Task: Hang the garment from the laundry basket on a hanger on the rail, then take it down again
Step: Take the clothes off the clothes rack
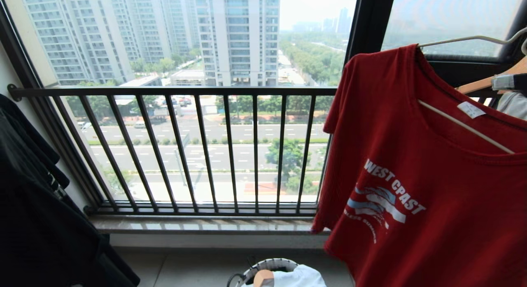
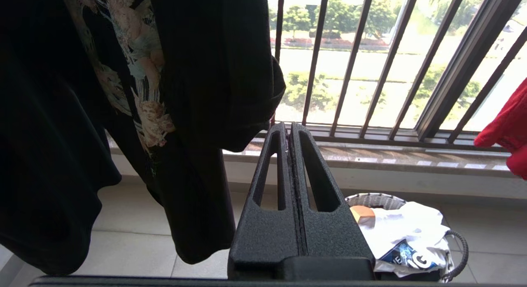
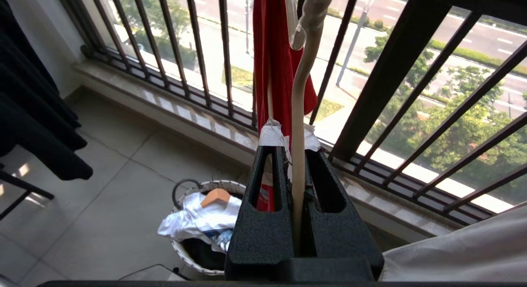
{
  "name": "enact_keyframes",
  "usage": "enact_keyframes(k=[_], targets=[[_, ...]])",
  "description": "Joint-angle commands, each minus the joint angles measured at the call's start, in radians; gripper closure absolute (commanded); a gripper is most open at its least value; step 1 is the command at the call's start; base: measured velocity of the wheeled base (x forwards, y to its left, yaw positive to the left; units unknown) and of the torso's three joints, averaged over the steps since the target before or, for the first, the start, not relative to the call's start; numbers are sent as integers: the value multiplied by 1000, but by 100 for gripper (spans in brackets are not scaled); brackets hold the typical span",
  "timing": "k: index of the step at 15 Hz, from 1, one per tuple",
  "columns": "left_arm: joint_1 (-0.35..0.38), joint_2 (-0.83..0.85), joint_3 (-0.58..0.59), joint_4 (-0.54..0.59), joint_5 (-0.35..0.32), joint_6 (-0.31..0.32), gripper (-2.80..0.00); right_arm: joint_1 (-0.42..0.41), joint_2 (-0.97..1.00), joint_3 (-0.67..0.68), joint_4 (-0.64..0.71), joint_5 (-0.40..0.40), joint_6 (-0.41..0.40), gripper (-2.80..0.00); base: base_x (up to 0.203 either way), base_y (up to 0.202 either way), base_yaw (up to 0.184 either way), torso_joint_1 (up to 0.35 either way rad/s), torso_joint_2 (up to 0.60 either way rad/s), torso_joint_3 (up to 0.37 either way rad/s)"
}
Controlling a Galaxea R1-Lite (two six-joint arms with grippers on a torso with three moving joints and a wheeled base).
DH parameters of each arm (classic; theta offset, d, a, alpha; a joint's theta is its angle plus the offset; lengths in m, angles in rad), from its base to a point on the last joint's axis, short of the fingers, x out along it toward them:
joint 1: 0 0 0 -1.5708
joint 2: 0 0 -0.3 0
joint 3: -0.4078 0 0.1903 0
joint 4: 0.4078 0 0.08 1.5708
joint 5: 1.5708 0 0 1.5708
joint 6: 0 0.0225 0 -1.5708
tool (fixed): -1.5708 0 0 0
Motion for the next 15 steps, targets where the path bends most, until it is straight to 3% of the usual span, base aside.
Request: enact_keyframes(k=[1,4,8,10,15], targets=[[0,1,0,0,1,0,0,1,-54,92,1,91,8,0,0,0,0,0,0,0],[0,1,0,0,1,0,0,1,-61,128,3,268,25,0,0,0,0,0,0,0],[0,1,0,0,0,-1,0,28,-41,151,2,406,23,0,0,0,0,0,0,0],[0,1,0,0,1,0,0,41,-26,173,-11,436,20,0,0,0,0,0,0,0],[0,1,0,0,1,-2,0,71,26,270,-210,438,23,0,0,0,0,0,0,0]])
